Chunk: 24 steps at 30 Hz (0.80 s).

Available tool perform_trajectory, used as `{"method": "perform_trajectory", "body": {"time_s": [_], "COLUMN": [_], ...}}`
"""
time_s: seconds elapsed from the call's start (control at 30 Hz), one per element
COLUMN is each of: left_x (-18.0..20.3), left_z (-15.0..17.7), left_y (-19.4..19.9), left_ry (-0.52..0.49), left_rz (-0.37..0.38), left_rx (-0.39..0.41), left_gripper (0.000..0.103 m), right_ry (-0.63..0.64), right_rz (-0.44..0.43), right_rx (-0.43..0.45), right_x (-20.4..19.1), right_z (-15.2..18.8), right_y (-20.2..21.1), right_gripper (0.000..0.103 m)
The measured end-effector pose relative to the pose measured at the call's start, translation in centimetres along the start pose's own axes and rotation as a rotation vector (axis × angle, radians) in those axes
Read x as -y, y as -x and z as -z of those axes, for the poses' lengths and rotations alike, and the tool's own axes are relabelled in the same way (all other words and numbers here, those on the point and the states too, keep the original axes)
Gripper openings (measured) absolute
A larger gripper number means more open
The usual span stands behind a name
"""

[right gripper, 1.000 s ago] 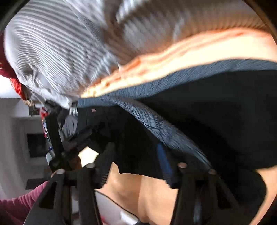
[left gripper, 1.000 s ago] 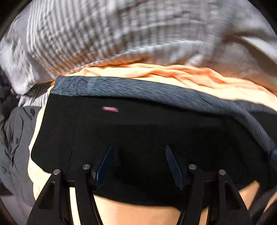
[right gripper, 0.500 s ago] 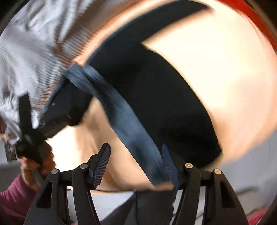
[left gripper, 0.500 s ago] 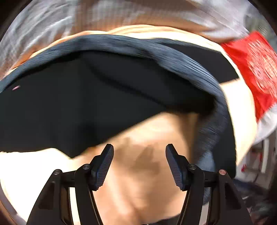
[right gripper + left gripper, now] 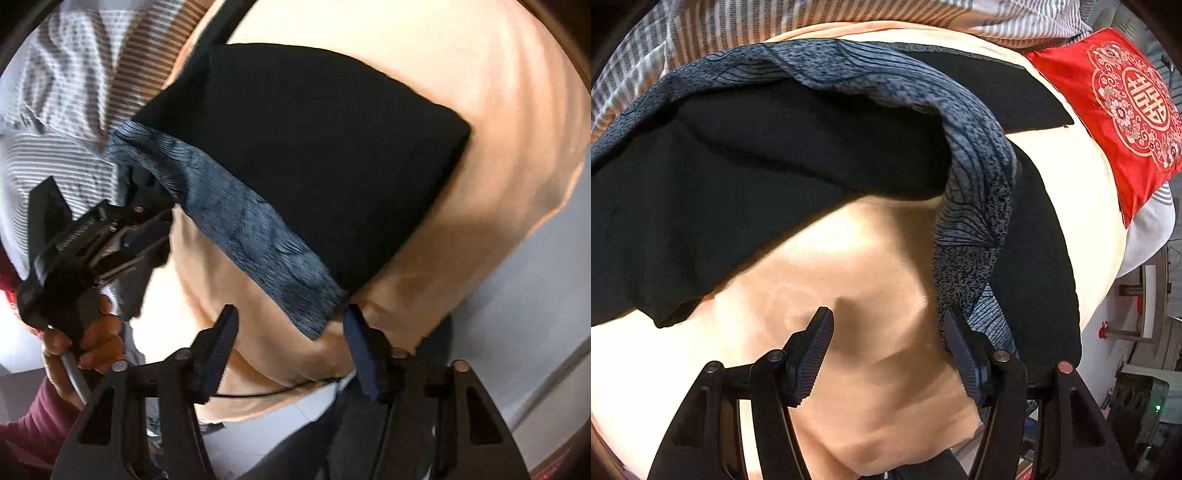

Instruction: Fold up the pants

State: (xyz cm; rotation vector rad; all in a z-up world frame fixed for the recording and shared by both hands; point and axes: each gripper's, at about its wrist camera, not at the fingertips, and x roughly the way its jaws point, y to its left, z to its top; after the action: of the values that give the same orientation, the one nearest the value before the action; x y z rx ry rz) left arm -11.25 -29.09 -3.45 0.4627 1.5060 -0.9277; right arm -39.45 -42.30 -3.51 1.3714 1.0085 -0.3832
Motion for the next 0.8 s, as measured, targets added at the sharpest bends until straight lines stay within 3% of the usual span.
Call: {"method": "perform_trajectory", "body": {"time_s": [0.07,0.13,0.17,0.27,0.5,0.53,0.57,0.6,0.67,0.8], "left_x": [0.1,0.1,0.2,0.1,0.7,1.1,1.5,1.9,2.4,3.3], "left_z": [-0.1,-0.2,-0.3,-0.4,-1.7,-2.0,-2.1,-2.4,-2.7,-4.0], "left_y": [0.0,0.0,0.0,0.2,-1.3,-1.5,-1.5,-1.5,-1.3,0.3], "left_ry": [0.002,0.011,0.022,0.043,0.118,0.117,0.116,0.113,0.118,0.162], "left_rz": [0.003,0.013,0.025,0.048,0.063,0.061,0.073,0.092,0.080,0.125], "left_rx": [0.001,0.002,0.001,0.013,-0.006,-0.007,-0.007,-0.017,-0.011,-0.007], "left_gripper": [0.064,0.064,0.064,0.064,0.063,0.059,0.033,0.021,0.021,0.012], "right_ry": [-0.009,-0.028,-0.042,-0.064,-0.015,-0.011,-0.010,-0.011,-0.011,-0.010], "right_rz": [-0.031,-0.049,-0.052,-0.114,-0.163,-0.170,-0.188,-0.202,-0.238,-0.318], "right_rx": [-0.002,-0.023,-0.035,-0.035,-0.097,-0.109,-0.129,-0.142,-0.174,-0.195], "right_x": [-0.2,-0.3,-0.3,-0.8,-2.6,-2.9,-2.9,-3.0,-3.1,-3.6], "right_z": [-0.1,-0.4,-0.6,-1.0,-3.7,-4.1,-4.6,-5.1,-6.4,-9.9], "right_y": [-0.8,-1.4,-1.5,-1.1,0.9,1.0,1.1,1.1,1.5,3.6], "right_gripper": [0.041,0.009,0.004,0.003,0.003,0.003,0.003,0.003,0.003,0.003]}}
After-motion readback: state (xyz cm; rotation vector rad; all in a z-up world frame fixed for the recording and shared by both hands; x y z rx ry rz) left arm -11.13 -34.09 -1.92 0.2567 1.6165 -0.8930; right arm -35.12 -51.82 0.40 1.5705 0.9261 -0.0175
